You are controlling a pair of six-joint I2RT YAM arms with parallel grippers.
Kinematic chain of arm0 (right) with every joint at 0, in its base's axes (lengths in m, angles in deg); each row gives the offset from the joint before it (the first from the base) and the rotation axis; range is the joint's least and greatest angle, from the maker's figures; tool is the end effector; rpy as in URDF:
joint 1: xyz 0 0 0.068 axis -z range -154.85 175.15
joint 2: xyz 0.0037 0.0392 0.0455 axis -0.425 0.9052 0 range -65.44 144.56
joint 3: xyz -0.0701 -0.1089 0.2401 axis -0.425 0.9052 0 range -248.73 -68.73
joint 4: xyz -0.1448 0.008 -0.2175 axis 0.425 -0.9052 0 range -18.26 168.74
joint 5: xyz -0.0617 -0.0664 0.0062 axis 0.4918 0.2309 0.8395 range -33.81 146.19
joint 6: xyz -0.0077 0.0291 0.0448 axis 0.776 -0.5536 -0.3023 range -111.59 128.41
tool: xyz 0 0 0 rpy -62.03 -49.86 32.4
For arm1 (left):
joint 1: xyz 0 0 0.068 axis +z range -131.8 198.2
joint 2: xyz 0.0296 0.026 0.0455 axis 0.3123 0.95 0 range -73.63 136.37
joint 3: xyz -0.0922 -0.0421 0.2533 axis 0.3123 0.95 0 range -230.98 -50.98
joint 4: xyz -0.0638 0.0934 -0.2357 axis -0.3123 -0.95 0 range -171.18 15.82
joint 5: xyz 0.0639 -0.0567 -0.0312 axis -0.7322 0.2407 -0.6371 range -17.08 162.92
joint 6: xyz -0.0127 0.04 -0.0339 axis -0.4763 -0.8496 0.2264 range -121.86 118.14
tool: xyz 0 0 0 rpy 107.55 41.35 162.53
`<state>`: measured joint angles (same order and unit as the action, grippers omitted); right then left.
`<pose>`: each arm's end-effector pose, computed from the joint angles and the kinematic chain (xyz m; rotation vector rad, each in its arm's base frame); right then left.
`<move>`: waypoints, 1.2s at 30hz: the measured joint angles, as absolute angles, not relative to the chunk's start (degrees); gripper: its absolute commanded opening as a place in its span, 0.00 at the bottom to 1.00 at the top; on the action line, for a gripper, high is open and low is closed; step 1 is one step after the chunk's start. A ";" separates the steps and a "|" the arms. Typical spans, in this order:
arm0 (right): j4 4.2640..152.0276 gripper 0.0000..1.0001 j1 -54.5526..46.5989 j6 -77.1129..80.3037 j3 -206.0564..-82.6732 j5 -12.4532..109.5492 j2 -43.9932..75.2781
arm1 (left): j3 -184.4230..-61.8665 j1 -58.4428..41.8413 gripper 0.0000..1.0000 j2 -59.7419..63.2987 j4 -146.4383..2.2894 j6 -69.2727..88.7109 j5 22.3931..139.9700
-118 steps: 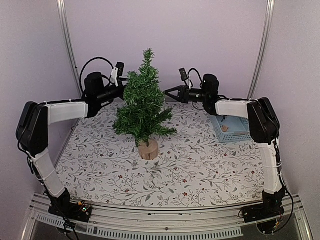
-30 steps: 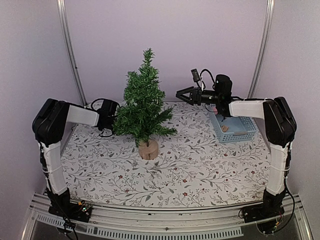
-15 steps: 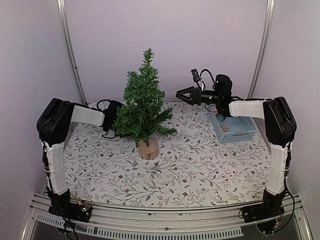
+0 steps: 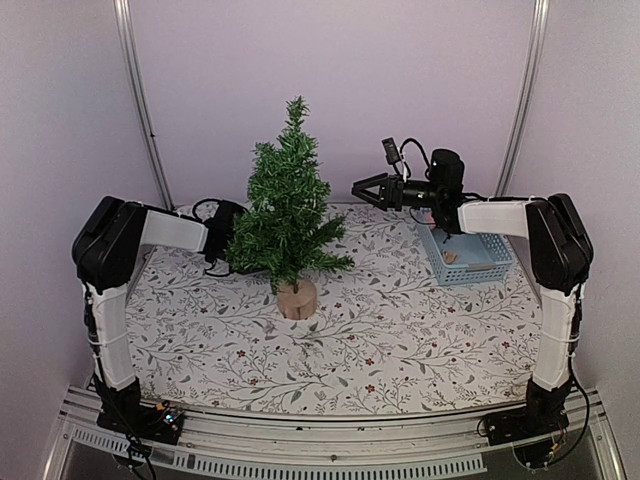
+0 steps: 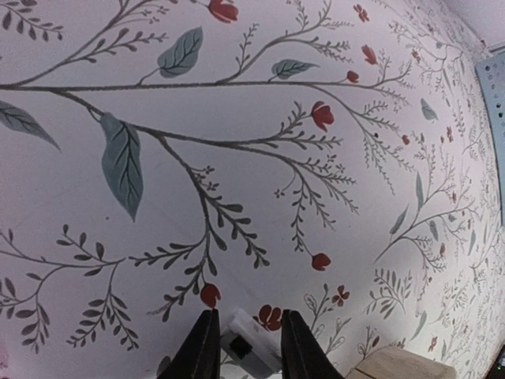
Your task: Decorate the small christmas tree
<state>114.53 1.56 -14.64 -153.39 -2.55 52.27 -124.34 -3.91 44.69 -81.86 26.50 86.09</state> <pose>0.4214 0.2173 0.2682 -0.8867 1.4858 1.3887 0.3925 -0.1682 0.1289 -0.0400 2.5751 -0.6397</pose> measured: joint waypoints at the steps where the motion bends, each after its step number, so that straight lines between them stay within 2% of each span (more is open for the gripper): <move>1: 114.53 0.68 1.56 -14.64 -153.39 -2.55 52.27 | -124.03 -3.78 0.23 44.45 -81.82 26.50 86.22; 13: 113.85 0.68 1.56 -14.57 -153.02 -2.55 52.27 | -124.73 0.44 0.23 38.95 -79.85 24.79 89.15; 26: 113.68 0.68 1.56 -14.73 -153.31 -2.42 52.27 | -141.63 4.35 0.24 30.20 -81.05 18.74 92.86; 36: 120.41 0.68 1.56 -21.63 -156.98 -2.73 53.10 | -149.63 3.65 0.23 32.41 -76.62 17.76 104.69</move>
